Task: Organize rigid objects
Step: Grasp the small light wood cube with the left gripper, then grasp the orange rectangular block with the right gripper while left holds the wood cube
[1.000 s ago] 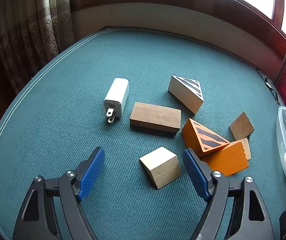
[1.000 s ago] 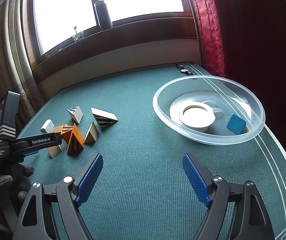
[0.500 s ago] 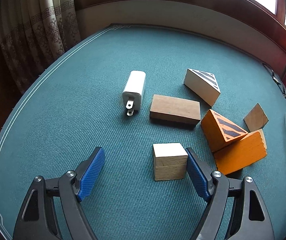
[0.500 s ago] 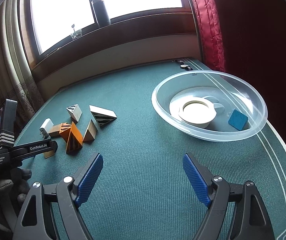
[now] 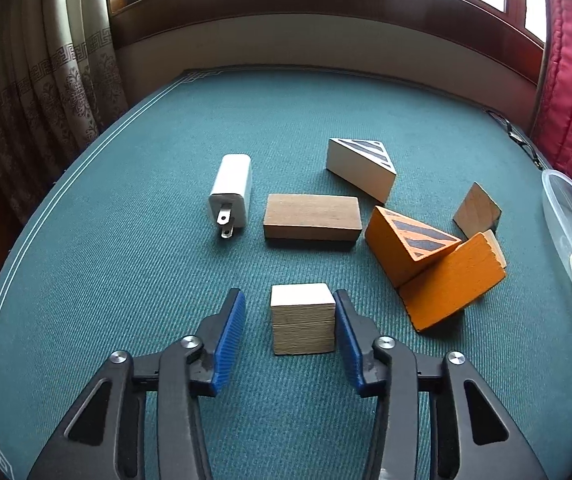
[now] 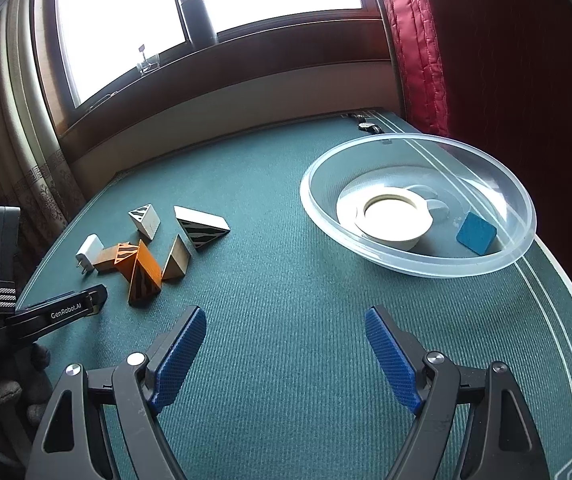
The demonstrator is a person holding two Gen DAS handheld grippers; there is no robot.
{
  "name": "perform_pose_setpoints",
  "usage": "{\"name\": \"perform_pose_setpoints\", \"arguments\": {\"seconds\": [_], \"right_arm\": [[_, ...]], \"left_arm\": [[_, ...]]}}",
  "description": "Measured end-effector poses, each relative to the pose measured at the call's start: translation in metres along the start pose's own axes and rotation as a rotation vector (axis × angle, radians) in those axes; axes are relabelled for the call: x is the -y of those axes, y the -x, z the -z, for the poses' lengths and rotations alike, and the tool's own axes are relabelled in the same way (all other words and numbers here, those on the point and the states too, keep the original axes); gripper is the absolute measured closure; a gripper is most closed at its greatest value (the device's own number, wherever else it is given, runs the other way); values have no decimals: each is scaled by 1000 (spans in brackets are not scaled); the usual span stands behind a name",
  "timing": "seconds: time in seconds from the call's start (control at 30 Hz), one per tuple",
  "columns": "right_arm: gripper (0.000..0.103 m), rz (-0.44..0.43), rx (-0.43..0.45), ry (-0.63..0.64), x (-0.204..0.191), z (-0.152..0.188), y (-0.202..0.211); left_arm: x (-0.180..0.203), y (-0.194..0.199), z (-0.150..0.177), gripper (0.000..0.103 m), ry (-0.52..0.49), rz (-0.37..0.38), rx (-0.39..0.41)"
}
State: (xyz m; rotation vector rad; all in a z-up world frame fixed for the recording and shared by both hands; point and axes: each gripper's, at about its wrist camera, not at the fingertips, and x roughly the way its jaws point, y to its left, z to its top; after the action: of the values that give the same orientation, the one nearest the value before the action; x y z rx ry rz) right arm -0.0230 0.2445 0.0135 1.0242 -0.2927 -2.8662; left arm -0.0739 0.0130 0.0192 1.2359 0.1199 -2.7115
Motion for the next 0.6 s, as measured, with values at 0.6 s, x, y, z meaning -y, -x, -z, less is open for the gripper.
{"name": "perform_pose_setpoints", "arguments": {"seconds": [0.6], "right_arm": [[18,13,-76,19,-11,-1,-13]], "left_arm": [[-5,15,11,73,-44,79,31]]}}
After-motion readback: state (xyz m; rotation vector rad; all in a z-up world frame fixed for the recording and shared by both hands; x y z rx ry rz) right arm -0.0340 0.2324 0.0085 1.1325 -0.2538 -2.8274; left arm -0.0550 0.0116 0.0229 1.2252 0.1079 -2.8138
